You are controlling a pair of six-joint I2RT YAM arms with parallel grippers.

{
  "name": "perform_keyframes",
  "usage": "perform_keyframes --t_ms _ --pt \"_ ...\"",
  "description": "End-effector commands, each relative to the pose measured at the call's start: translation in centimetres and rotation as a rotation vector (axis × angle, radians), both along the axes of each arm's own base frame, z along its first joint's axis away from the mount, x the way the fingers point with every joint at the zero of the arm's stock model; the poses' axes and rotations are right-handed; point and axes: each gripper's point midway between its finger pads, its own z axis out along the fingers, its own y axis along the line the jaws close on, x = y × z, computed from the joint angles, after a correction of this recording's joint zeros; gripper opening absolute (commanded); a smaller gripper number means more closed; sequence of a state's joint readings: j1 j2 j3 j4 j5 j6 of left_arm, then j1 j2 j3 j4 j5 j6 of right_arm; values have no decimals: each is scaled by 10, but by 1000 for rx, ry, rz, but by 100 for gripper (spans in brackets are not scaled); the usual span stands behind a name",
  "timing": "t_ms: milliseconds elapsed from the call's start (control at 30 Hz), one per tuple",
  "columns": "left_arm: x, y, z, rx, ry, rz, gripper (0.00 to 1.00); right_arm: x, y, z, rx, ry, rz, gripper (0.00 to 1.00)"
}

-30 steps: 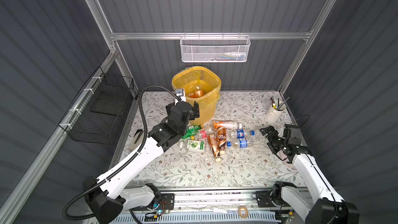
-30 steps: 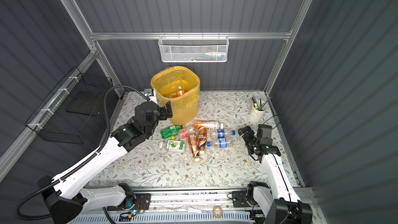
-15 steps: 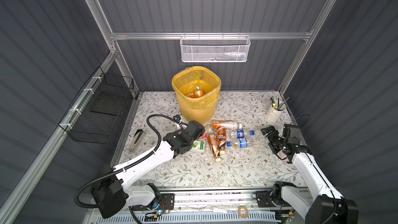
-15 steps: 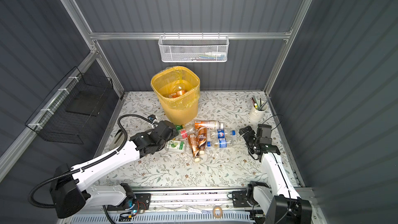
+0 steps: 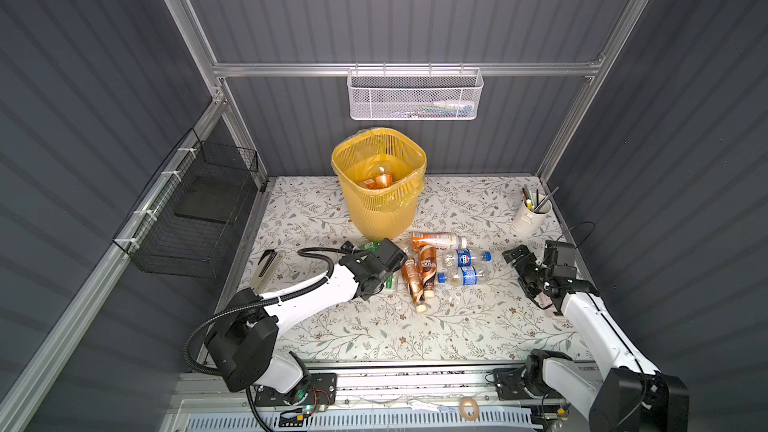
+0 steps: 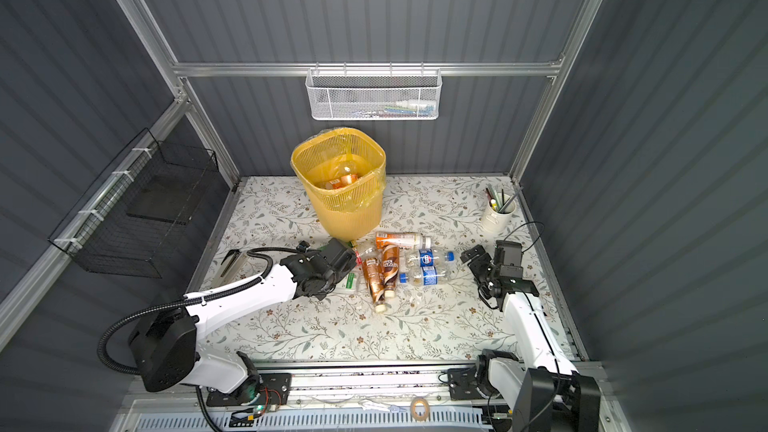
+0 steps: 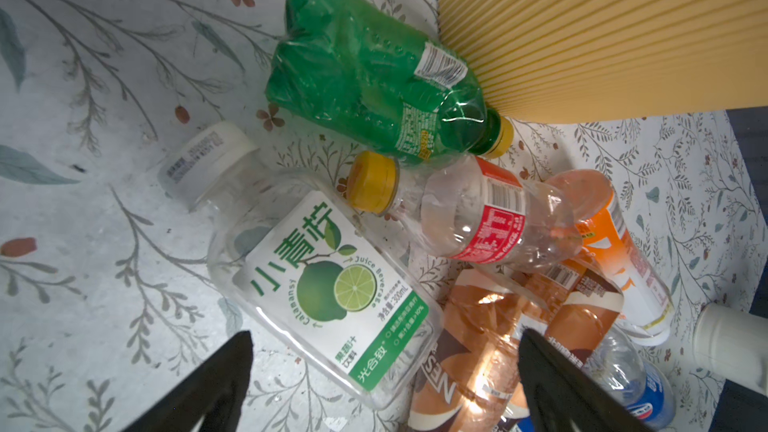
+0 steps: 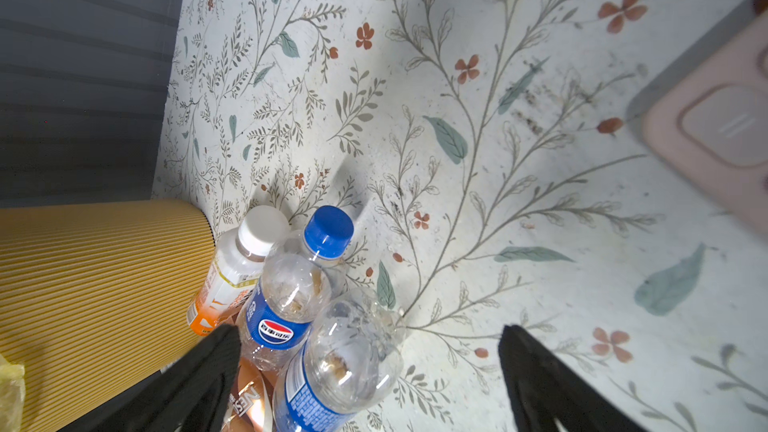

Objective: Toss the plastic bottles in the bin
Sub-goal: 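Move the left gripper down to the lime-label bottle beside the green bottle, then close the left gripper on the lime-label bottle's neck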

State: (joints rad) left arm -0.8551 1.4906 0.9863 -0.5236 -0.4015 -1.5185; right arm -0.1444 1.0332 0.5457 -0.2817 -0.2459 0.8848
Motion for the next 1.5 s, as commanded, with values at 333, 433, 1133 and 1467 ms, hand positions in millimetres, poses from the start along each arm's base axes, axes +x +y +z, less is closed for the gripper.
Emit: perform_keyframes --t_ms 333,433,1133,1467 --pt "-1 -19 -50 -51 132 95 98 -7 -17 -15 -18 24 -9 99" --pt "-4 -22 -58 -58 164 99 99 -10 -20 -18 -11 25 -18 99" --pt "-45 65 -73 15 249 284 98 -13 -26 -20 -1 24 -33 99" --pt "-52 96 -66 77 240 288 93 -11 -26 -17 5 19 -34 99"
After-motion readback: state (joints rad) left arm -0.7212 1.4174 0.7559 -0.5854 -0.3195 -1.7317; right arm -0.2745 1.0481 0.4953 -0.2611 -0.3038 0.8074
